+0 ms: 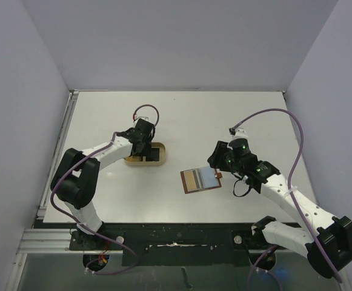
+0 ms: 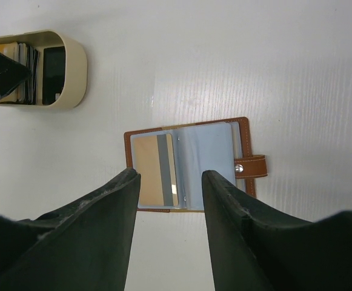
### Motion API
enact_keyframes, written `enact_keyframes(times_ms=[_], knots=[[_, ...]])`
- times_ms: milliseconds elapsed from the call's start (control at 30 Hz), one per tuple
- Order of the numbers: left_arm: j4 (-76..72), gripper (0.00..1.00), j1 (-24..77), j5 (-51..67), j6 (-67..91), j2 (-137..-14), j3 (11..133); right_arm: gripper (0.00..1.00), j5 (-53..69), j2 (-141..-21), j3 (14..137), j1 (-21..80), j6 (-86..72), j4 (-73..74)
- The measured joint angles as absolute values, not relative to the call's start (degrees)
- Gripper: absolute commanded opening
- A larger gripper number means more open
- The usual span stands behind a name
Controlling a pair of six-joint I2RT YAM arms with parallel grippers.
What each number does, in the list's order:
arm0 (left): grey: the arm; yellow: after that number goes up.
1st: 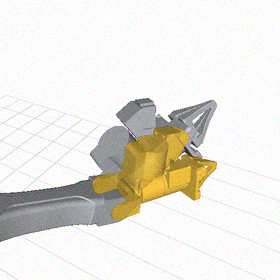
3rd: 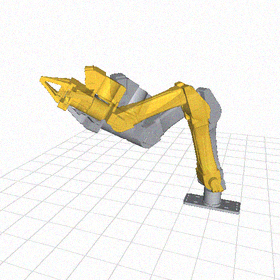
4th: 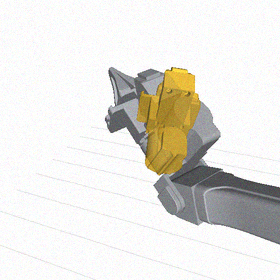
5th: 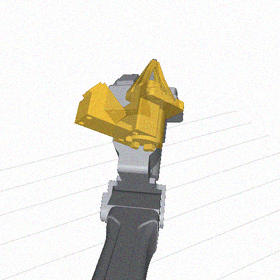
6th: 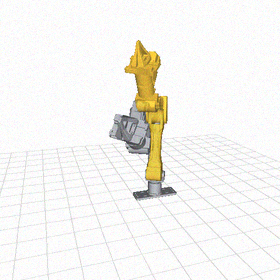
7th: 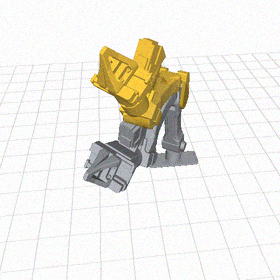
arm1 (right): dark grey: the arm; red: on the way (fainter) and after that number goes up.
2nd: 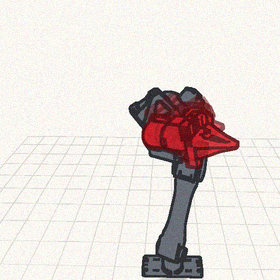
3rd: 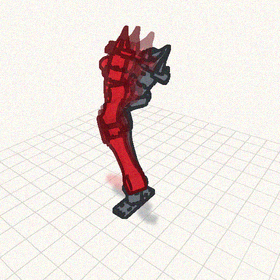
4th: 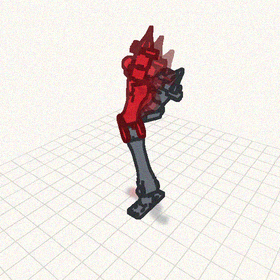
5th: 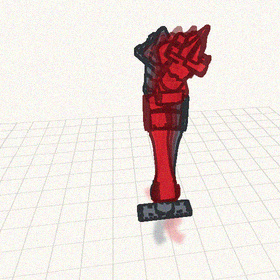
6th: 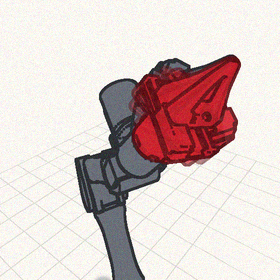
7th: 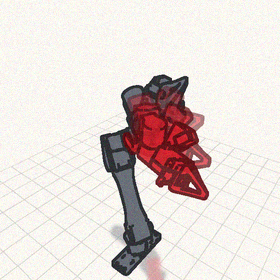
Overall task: Put the credit cards into the card holder
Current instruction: Pick up the credit card from the storage box.
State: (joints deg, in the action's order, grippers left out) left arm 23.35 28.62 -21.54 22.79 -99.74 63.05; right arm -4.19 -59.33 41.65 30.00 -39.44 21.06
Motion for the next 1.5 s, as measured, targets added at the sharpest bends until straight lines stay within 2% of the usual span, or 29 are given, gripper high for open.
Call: enact_keyframes(times_ms=[733, 1100, 1500], knots=[[23.57, 0.22, 31.57, -23.35, 22.76, -101.3, 65.01, 0.46, -4.19, -59.33, 41.32, 30.0, -39.44, 20.18], [23.64, 0.38, 31.7, -23.38, 22.65, -101.43, 65.14, 0.46, -4.21, -59.33, 41.1, 30.0, -39.42, 20.16], [24.1, 0.42, 31.73, -24.99, 21.98, -101.93, 65.41, 0.46, -4.21, -58.89, 40.99, 30.0, -39.4, 20.16]])
